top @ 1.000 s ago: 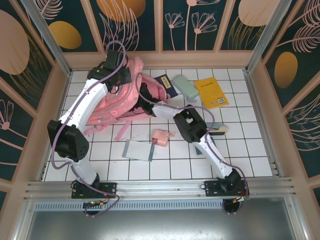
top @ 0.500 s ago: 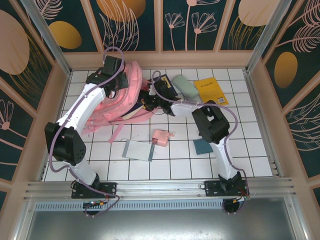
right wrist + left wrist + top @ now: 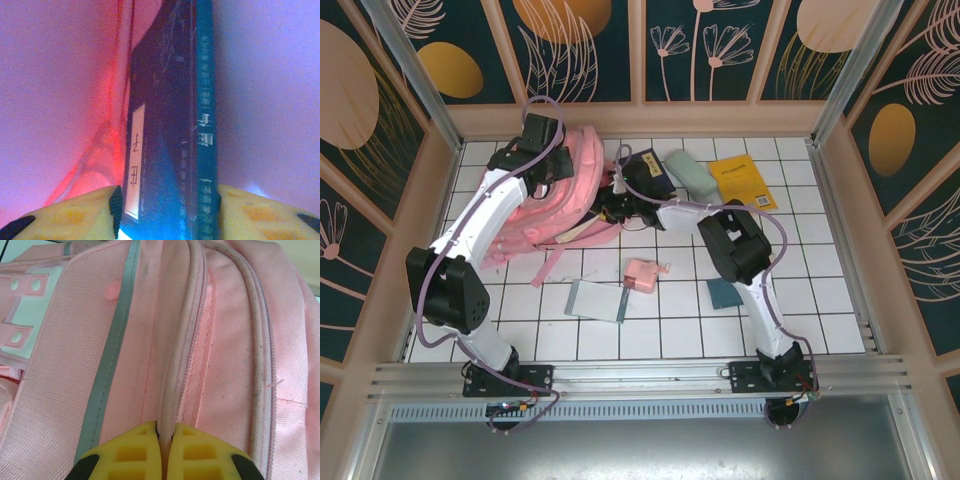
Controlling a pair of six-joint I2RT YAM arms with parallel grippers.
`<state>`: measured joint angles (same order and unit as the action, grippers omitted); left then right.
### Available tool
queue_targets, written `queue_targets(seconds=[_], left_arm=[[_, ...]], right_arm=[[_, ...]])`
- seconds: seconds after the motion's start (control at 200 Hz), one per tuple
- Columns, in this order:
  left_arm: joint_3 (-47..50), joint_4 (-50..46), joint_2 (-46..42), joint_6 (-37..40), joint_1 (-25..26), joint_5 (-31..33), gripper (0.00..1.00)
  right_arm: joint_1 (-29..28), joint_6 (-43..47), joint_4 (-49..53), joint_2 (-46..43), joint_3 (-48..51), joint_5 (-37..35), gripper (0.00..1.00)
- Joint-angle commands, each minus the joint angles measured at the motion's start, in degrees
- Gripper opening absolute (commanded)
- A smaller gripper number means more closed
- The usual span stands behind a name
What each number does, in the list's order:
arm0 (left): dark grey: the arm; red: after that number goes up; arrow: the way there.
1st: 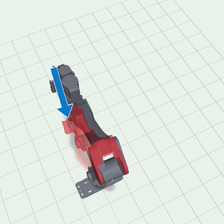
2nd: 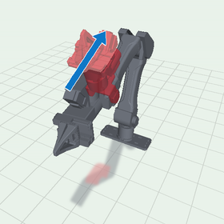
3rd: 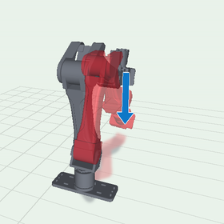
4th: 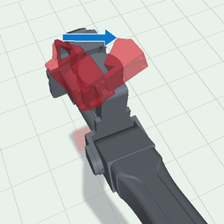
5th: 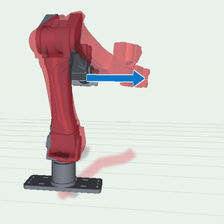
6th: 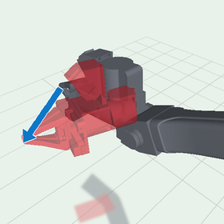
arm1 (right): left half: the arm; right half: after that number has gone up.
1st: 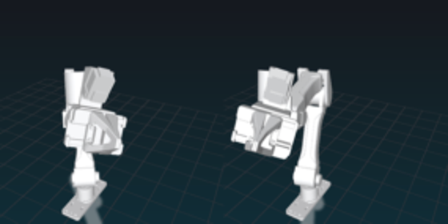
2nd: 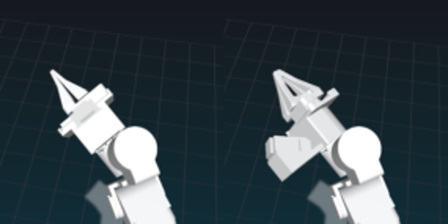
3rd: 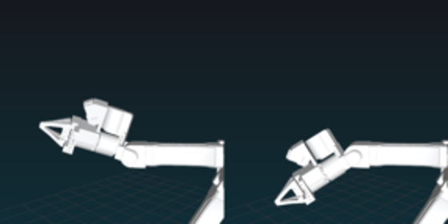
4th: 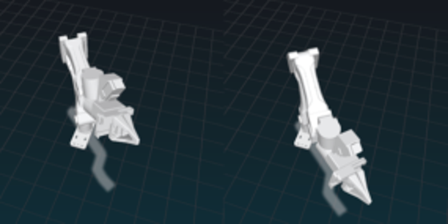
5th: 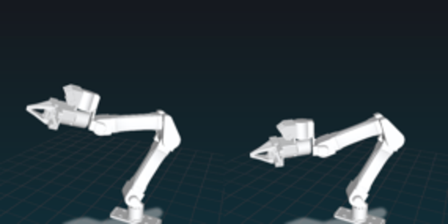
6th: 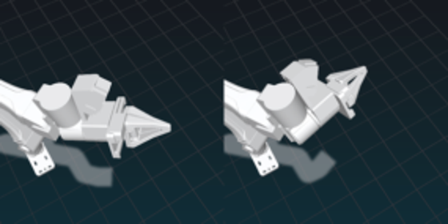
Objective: Pack the student bag
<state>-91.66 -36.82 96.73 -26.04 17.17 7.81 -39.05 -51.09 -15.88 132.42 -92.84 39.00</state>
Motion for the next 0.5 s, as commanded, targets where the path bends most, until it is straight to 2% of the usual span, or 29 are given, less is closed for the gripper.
queue_targets(seconds=[0.0, 0.165, 0.255, 0.32, 0.37, 0.495], left_arm=[[-4.6, 1.1, -1.7, -0.9, -0.3, -1.6, 0.00], [-4.5, 0.6, -2.1, -0.2, -0.3, -3.0, 0.00], [-4.2, 0.5, -2.1, -0.1, -0.3, -3.5, 0.00], [-4.2, 0.5, -2.1, -0.1, -0.3, -3.6, 0.00], [-4.4, 0.4, -2.1, -0.4, -0.3, -3.7, 0.00], [-5.4, 0.8, -2.6, -2.1, -0.3, -4.6, 0.00]], right_arm=[[-0.7, 8.4, 7.8, 2.9, -5.2, 4.6, 0.58], [0.1, 13.8, 10.6, 5.3, -7.6, 6.9, 0.55], [0.4, 12.8, 9.1, 6.9, -8.3, 8.7, 0.38], [0.3, 11.5, 7.3, 7.0, -7.9, 9.8, 0.13], [0.2, 9.9, 5.0, 6.3, -6.6, 9.8, 0.00], [0.7, 4.2, -5.6, 2.3, 0.0, 8.8, 0.00]])
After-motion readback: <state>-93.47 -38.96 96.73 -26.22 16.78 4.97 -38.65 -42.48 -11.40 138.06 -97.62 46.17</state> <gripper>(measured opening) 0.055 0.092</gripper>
